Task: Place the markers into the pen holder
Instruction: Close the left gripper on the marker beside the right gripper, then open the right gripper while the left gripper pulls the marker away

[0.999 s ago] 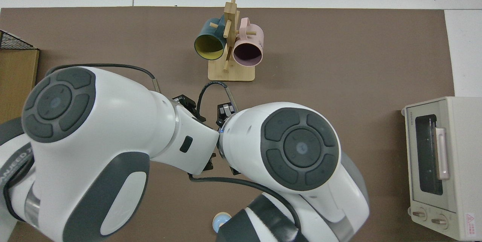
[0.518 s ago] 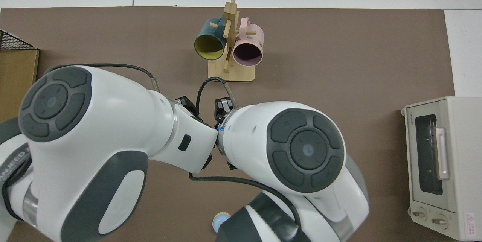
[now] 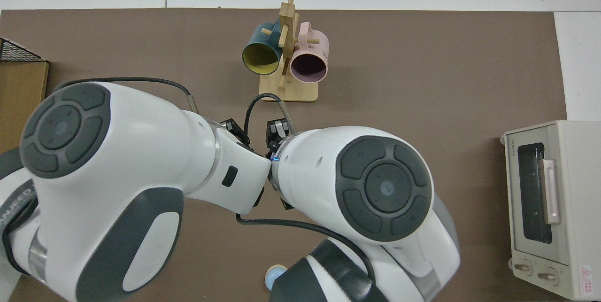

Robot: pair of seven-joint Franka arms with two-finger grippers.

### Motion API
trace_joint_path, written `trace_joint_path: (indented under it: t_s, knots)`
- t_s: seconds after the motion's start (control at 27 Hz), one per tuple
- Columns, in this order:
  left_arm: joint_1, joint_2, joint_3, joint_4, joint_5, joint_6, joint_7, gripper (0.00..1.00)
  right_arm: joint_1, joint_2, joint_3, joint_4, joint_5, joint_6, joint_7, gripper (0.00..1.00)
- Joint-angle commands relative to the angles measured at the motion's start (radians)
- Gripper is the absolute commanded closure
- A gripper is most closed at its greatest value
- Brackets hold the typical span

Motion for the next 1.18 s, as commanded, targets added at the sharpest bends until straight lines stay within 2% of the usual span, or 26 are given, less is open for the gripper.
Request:
trace_joint_path:
  t_s: [0.0,0.3,0.59,0.78,0.92,1.15]
  knots:
    - [-0.004,-0.016,0.003,-0.025,-0.02,0.033,-0.008,0.69,-0.001,0.004,0.002,0.0,0.012,0.029,0.012,1.0]
    - [-0.002,-0.017,0.01,-0.02,-0.02,0.044,-0.007,0.69,-0.002,-0.002,0.002,-0.011,0.009,0.029,0.008,1.0]
    - [-0.001,-0.019,0.015,-0.017,-0.009,0.044,0.002,0.75,-0.006,-0.005,0.0,-0.013,0.006,0.022,0.006,1.0]
    - [-0.001,-0.019,0.016,-0.008,-0.005,0.044,0.007,0.81,-0.006,-0.005,0.0,-0.013,0.004,0.015,0.005,1.0]
    - [-0.001,-0.017,0.016,-0.008,0.003,0.044,0.009,0.99,-0.006,-0.007,0.0,-0.014,0.004,0.014,0.005,1.0]
    - [0.003,-0.019,0.016,-0.005,0.025,0.044,0.009,1.0,-0.007,-0.008,0.0,-0.019,0.002,0.014,0.003,1.0]
